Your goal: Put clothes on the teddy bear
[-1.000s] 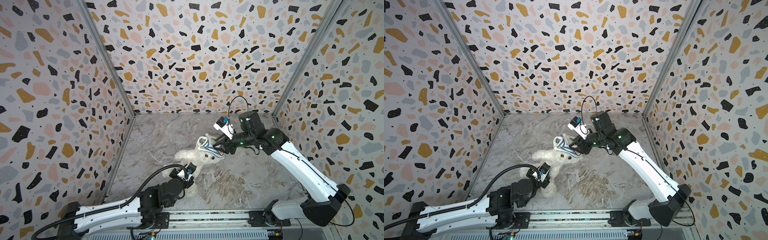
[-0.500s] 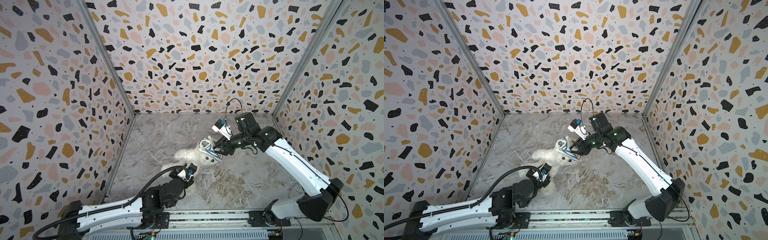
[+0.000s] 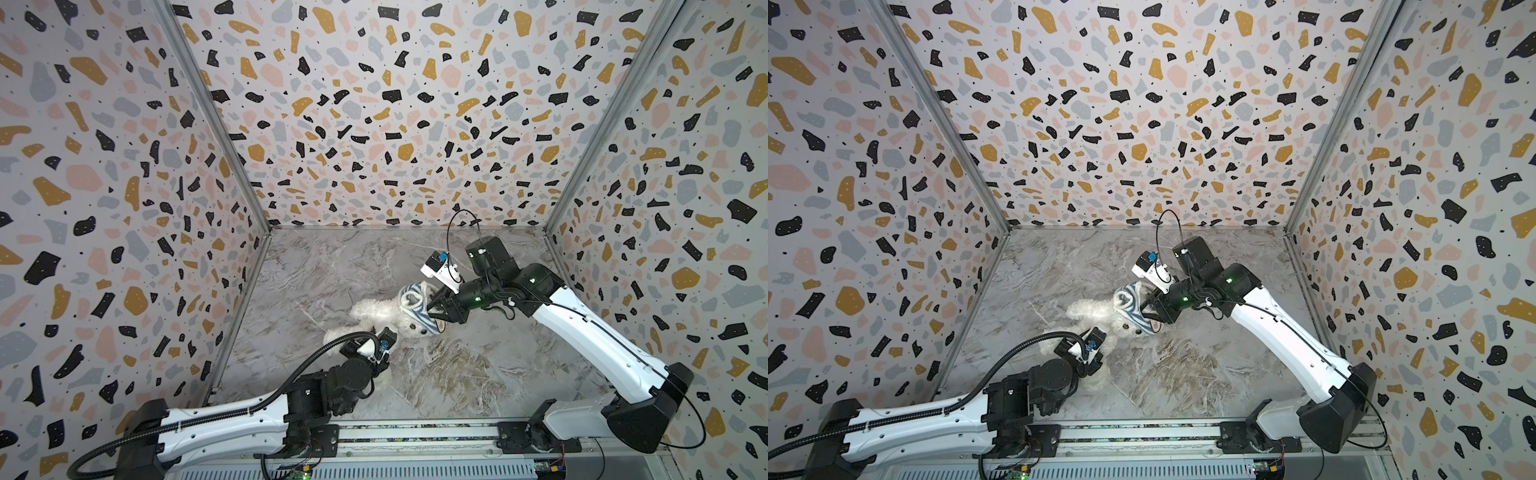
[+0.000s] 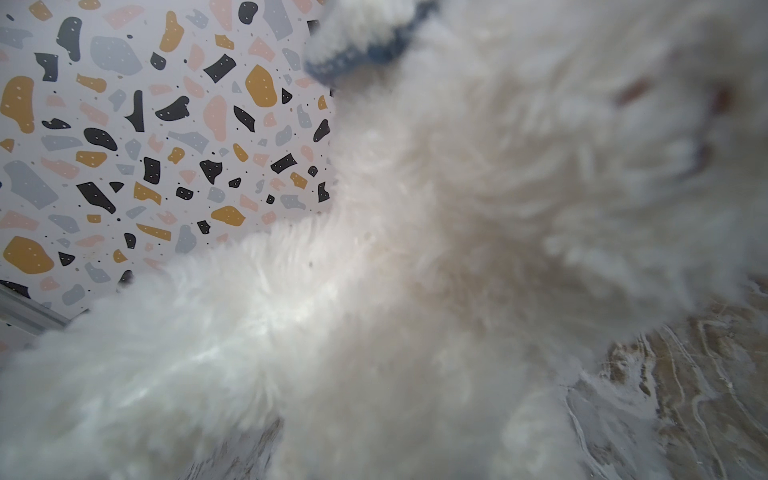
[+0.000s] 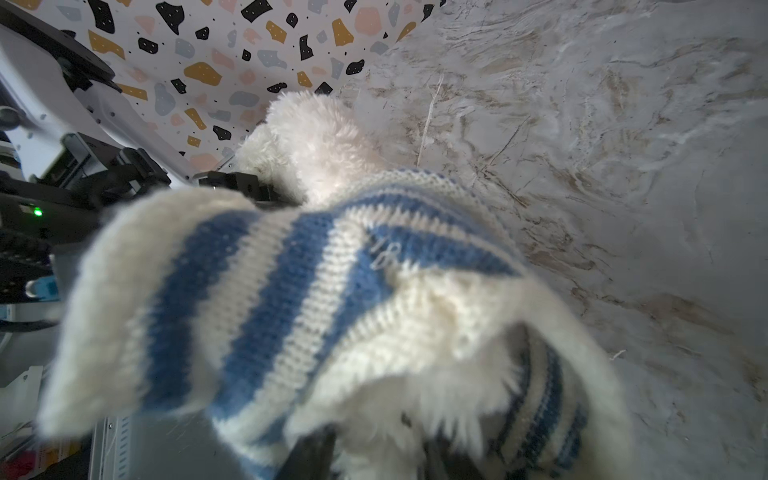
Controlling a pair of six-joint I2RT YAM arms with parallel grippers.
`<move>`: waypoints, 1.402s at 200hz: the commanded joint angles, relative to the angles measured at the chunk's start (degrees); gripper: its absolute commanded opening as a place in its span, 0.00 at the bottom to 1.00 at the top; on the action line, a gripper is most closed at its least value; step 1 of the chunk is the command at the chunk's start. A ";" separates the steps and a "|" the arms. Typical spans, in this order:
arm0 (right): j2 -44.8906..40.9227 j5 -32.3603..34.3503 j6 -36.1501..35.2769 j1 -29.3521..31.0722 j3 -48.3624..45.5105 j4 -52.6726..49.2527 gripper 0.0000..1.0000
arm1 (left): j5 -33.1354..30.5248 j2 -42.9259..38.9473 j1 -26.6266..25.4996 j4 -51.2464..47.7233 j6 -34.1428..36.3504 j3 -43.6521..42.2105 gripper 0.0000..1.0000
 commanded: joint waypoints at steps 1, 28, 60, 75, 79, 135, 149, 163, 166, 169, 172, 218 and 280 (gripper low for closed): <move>-1.90 -5.04 3.86 -1.66 -0.96 2.70 0.30 | 0.10 -0.20 -0.31 6.49 -0.87 1.26 0.00; -3.02 -11.51 8.89 -6.16 -4.55 8.66 0.29 | 1.65 -0.70 -0.31 6.13 -1.33 1.43 0.00; -3.32 -14.05 11.27 -6.86 -6.02 10.89 0.29 | 2.74 -0.90 -0.35 5.60 -1.56 1.48 0.00; -3.56 -14.99 12.52 -6.79 -6.57 11.90 0.29 | 2.91 -0.60 -0.32 5.68 -1.45 1.55 0.00; -3.49 -15.30 12.80 -6.71 -6.69 12.08 0.29 | 2.92 -0.48 -0.31 5.68 -1.42 1.65 0.00; 0.07 -5.47 2.90 3.90 -0.38 -0.38 0.32 | 3.13 -1.00 -0.31 5.60 -1.76 1.68 0.00; -0.11 -3.53 2.15 4.55 0.22 -1.56 0.33 | 3.11 -1.27 -0.35 5.60 -1.78 1.74 0.00; -0.82 -2.17 2.29 4.46 0.68 -1.64 0.33 | 3.09 -1.20 -0.38 5.60 -1.78 1.83 0.00; -1.01 -2.23 2.43 4.40 0.70 -1.43 0.33 | 3.09 -1.11 -0.32 5.60 -1.77 1.83 0.00; -1.21 -2.25 2.68 4.30 0.63 -1.20 0.33 | 3.09 -1.10 -0.31 5.60 -1.77 1.83 0.00; -1.36 -2.31 2.91 4.29 0.63 -1.01 0.33 | 3.09 -1.06 -0.31 5.60 -1.77 1.83 0.00; -4.08 -12.97 13.90 -1.32 -4.54 10.83 0.31 | 3.53 -0.55 -0.35 5.60 -1.74 1.99 0.00; -4.77 -14.47 18.48 -1.88 -6.33 16.55 0.32 | 3.88 -0.37 -0.39 5.60 -1.60 1.92 0.00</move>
